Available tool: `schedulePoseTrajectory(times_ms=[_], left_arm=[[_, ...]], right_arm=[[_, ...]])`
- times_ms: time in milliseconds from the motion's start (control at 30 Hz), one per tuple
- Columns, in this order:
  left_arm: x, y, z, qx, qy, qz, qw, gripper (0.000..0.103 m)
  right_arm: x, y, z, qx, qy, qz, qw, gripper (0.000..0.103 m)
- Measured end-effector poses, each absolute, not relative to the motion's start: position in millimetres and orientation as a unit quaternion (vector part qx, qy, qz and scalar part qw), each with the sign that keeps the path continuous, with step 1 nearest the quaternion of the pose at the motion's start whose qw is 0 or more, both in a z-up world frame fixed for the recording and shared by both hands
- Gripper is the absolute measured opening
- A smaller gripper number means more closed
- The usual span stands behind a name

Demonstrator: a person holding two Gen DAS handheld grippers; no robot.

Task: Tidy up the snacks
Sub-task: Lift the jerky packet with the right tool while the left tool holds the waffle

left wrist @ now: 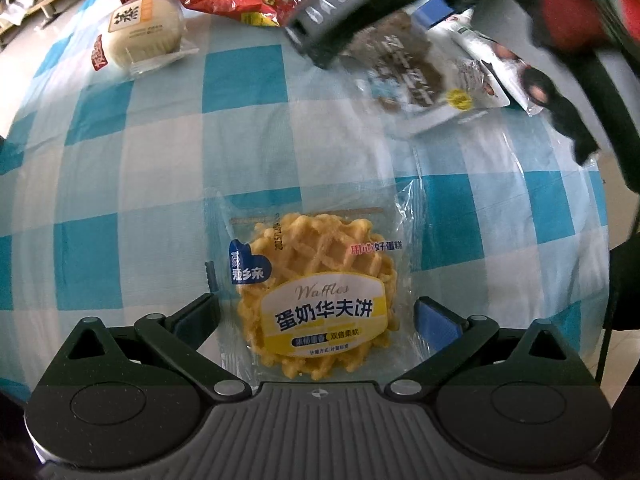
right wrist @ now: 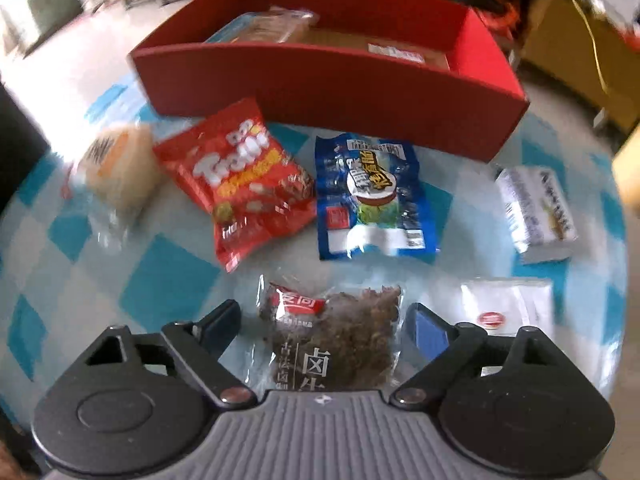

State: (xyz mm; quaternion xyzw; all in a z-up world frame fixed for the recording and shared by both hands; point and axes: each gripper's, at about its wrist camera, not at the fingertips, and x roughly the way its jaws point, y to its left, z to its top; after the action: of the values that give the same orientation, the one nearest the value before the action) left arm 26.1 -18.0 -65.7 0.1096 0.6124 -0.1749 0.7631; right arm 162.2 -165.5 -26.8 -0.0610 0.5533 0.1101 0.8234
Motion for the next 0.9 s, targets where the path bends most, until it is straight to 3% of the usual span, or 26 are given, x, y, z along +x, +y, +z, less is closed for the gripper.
schedulePoseTrajectory(times_ms=[67, 333, 367, 400, 433, 467, 533, 667, 900], left_arm=[[25, -21, -68, 0.113, 0.611, -0.174, 0.764, 0.103], [29, -6, -61, 0.068, 0.612, -0.169, 0.770, 0.100], [30, -3, -60, 0.060, 0.612, -0.168, 0.770, 0.100], [32, 1, -59, 0.050, 0.613, -0.165, 0.771, 0.099], [33, 6, -58, 0.039, 0.613, -0.161, 0.772, 0.098], [34, 9, -57, 0.031, 0.613, -0.157, 0.774, 0.098], [34, 13, -57, 0.026, 0.615, -0.143, 0.775, 0.098], [27, 8, -55, 0.037, 0.611, -0.126, 0.780, 0.099], [24, -34, -66, 0.102, 0.596, -0.091, 0.791, 0.103]], right_arm=[[151, -171, -22, -0.064, 0.539, 0.112, 0.832, 0.078], [126, -215, -16, 0.007, 0.517, 0.109, 0.849, 0.073], [124, -218, -12, 0.020, 0.514, 0.112, 0.850, 0.065], [124, -222, -8, 0.028, 0.507, 0.112, 0.854, 0.048], [126, -230, -3, 0.051, 0.503, 0.117, 0.855, 0.040], [127, -238, 1, 0.077, 0.502, 0.121, 0.853, 0.033], [131, -248, 4, 0.099, 0.503, 0.118, 0.851, 0.030], [133, -256, -6, 0.131, 0.516, 0.118, 0.838, 0.031], [134, -251, -13, 0.130, 0.522, 0.134, 0.832, 0.045]])
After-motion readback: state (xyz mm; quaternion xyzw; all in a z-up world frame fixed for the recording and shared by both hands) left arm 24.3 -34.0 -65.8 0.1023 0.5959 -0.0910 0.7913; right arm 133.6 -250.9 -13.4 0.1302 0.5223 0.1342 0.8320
